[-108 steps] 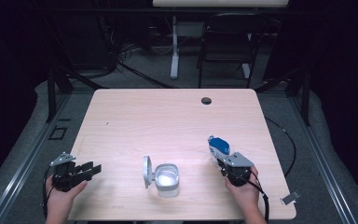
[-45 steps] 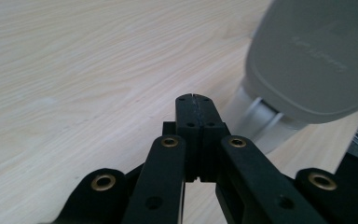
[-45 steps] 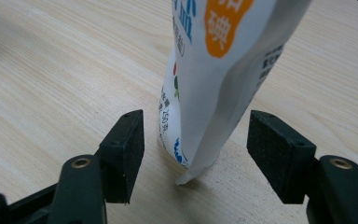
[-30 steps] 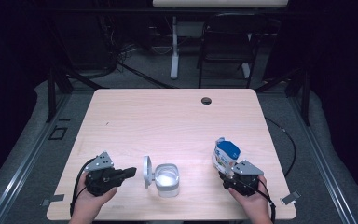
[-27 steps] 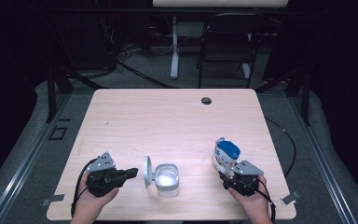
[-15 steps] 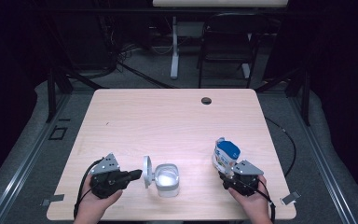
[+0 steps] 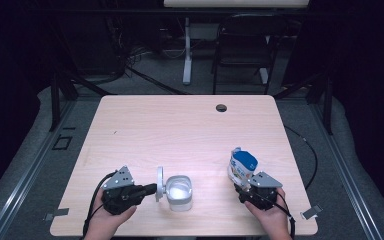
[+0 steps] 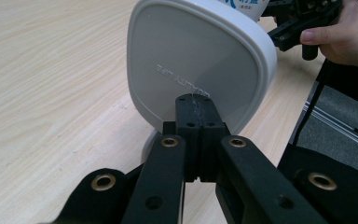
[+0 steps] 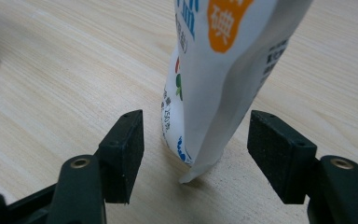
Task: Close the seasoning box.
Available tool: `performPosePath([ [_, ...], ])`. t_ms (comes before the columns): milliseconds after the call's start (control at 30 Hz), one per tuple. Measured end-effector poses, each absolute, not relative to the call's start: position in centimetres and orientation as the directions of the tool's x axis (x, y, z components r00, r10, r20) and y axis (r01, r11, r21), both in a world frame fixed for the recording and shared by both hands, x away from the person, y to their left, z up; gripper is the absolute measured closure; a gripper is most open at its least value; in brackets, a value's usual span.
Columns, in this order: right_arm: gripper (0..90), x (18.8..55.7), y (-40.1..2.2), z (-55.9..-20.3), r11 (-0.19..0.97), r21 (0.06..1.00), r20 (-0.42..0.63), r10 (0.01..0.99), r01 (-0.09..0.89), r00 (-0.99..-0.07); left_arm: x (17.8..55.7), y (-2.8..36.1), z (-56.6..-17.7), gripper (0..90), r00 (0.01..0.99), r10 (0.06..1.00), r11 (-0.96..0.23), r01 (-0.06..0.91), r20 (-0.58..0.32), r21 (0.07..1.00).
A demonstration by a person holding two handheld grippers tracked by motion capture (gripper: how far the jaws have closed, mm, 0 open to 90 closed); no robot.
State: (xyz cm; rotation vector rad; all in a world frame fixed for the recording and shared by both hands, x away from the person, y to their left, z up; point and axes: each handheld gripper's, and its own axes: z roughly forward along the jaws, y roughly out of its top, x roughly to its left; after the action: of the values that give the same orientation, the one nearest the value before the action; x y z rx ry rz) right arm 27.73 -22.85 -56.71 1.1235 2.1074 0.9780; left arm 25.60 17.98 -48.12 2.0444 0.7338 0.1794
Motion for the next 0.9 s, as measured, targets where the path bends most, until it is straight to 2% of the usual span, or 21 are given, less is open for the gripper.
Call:
performPosePath([
  [400,36.1,27.7,-22.7,-56.7,0.389,0.802,-0.134,0.856,0.453,-0.499,24.9,16.4,-48.2,90.0,0.842,0.522,-0.431,0.398,-0.136,0.810],
  [900,36.1,27.6,-22.6,-56.6,0.394,0.803,-0.138,0.852,0.447,-0.505,25.3,17.9,-47.9,90.0,0.820,0.555,-0.404,0.415,-0.143,0.815],
])
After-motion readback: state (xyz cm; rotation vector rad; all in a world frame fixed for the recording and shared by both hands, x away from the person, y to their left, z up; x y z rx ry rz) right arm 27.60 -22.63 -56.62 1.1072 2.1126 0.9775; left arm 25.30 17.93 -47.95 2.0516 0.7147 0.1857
